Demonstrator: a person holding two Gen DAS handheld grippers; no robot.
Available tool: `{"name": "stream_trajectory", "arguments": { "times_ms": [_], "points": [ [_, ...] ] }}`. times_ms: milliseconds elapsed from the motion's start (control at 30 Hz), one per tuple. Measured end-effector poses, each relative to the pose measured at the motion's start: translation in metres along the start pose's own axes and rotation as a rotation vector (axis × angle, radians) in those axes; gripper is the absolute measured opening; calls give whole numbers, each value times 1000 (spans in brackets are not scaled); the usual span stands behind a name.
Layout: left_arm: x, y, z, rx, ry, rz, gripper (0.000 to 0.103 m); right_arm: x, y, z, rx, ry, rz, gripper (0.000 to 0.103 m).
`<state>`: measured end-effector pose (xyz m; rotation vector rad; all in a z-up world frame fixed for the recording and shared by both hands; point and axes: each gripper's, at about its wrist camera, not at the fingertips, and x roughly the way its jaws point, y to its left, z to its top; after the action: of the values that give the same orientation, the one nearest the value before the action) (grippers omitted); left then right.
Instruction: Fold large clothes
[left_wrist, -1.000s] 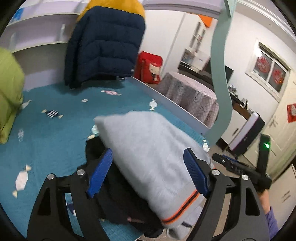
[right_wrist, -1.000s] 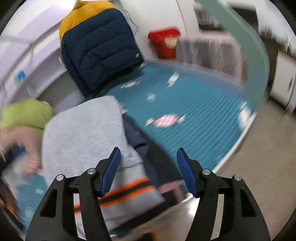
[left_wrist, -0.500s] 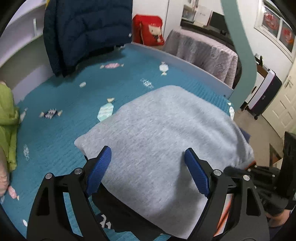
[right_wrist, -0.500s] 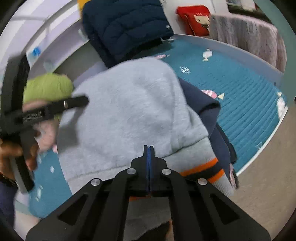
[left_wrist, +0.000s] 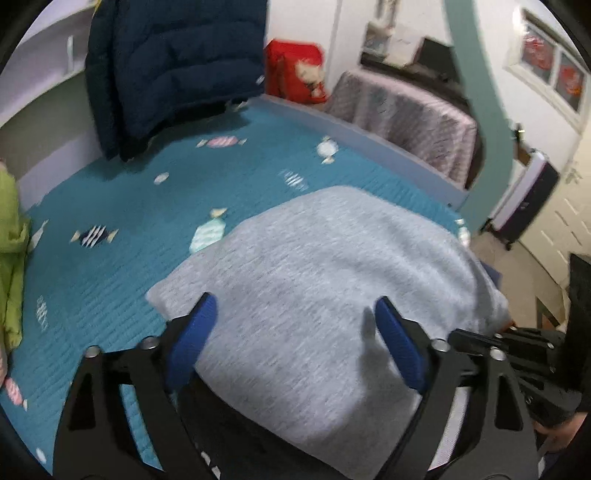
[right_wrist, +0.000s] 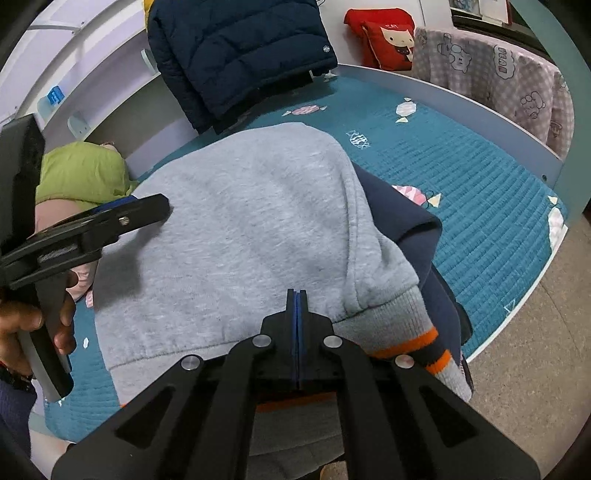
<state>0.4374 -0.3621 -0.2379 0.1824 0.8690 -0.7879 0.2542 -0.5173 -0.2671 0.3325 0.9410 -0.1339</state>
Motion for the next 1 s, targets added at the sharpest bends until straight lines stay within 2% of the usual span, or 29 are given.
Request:
{"name": "stream_trajectory", "arguments": {
  "times_ms": [67, 100, 133, 200, 267, 333, 433, 500, 533, 600, 800, 900, 1000],
  "points": [
    [-13, -9, -5, 63, -29, 16, 94, -7, 4, -2, 7, 2, 8, 6],
    [-21, -11, -8, 76, -41, 27, 95, -12, 7, -3, 6, -2, 7, 16],
    [-32, -11, -10, 63, -58, 23, 96, -18, 11, -4, 2, -12, 12, 33],
    [-56, -4, -15, 4, -92, 1, 96, -37, 24, -7, -25, -64, 2, 51],
    [-85, 4, -24, -49, -114, -7, 98, -61, 41, -10, -74, -116, -18, 56],
    [-111, 10, -35, -60, -123, -3, 98, -85, 60, -16, -121, -143, -38, 74],
    [-167, 17, -65, -75, -159, 58, 98, -123, 91, -33, -183, -169, -44, 86],
    [-200, 22, -85, -118, -180, 71, 98, -142, 110, -49, -206, -159, -51, 88],
    [-213, 22, -94, -131, -184, 86, 98, -150, 118, -56, -212, -154, -55, 93],
    [-246, 23, -119, -166, -185, 136, 98, -168, 137, -76, -221, -155, -61, 95],
    [-312, 11, -182, -280, -205, 140, 98, -199, 181, -123, -210, -85, -57, 95],
    [-334, 4, -210, -369, -203, 158, 98, -214, 204, -145, -250, -96, -84, 95],
    [-355, -4, -233, -399, -206, 112, 98, -230, 227, -165, -307, -116, -126, 95]
  ]
}}
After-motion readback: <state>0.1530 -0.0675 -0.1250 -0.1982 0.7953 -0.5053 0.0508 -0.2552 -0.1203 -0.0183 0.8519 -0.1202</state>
